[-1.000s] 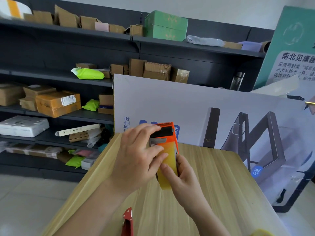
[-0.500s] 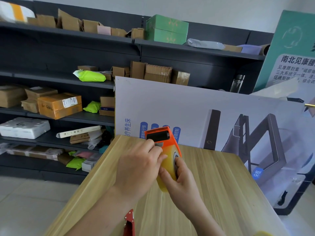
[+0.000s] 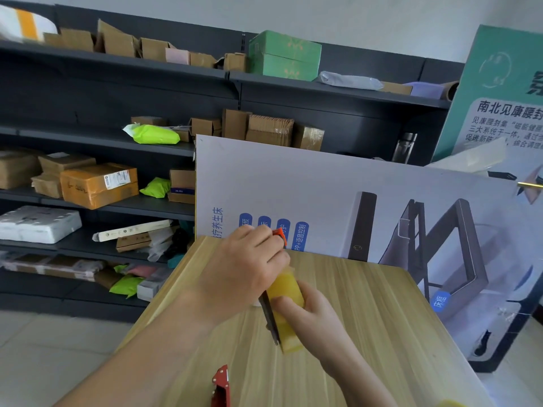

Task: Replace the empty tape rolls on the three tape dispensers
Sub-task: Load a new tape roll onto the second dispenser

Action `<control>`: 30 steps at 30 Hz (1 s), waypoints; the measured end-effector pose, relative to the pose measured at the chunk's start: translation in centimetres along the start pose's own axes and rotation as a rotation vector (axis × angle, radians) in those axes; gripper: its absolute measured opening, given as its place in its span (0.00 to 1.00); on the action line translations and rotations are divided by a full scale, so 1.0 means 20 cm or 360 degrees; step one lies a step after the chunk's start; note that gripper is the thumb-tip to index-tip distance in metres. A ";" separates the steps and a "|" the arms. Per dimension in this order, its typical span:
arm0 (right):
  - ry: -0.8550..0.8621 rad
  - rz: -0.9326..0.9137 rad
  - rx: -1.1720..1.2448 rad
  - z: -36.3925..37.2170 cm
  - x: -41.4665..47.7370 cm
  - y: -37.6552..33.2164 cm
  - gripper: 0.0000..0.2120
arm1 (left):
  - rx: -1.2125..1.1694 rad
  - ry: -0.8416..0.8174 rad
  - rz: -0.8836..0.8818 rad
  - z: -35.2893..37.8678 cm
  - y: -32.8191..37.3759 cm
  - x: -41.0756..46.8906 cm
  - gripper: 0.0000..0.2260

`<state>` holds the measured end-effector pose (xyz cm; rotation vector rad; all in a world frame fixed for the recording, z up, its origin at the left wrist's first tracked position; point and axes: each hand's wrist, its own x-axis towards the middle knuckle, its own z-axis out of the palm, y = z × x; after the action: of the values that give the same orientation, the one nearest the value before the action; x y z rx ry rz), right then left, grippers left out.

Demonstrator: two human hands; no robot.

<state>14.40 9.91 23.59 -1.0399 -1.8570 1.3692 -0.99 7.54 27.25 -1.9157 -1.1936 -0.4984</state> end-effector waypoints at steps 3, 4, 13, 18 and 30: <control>0.0040 -0.0023 -0.0195 0.00 0.01 0.00 0.18 | -0.0094 -0.0195 -0.0034 -0.01 -0.04 0.05 0.04; 0.0047 -0.0016 -0.0210 0.00 0.01 0.00 0.19 | -0.0152 -0.0246 -0.0094 -0.02 -0.05 0.07 0.05; -0.0058 0.0071 -0.0329 -0.04 0.04 -0.03 0.26 | -0.0381 -0.0561 -0.0243 0.04 -0.11 0.14 0.11; 0.0013 0.0022 -0.0484 -0.02 0.05 0.00 0.25 | -0.0560 -0.0689 -0.0298 0.09 -0.15 0.13 0.09; 0.0063 0.0171 -0.0307 0.01 0.10 0.09 0.21 | -0.0849 -0.0654 -0.1045 0.06 -0.25 0.07 0.07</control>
<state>13.76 11.79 21.82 -1.2710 -1.9584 1.2373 -4.86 10.49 29.65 -2.0909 -2.1566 -0.8585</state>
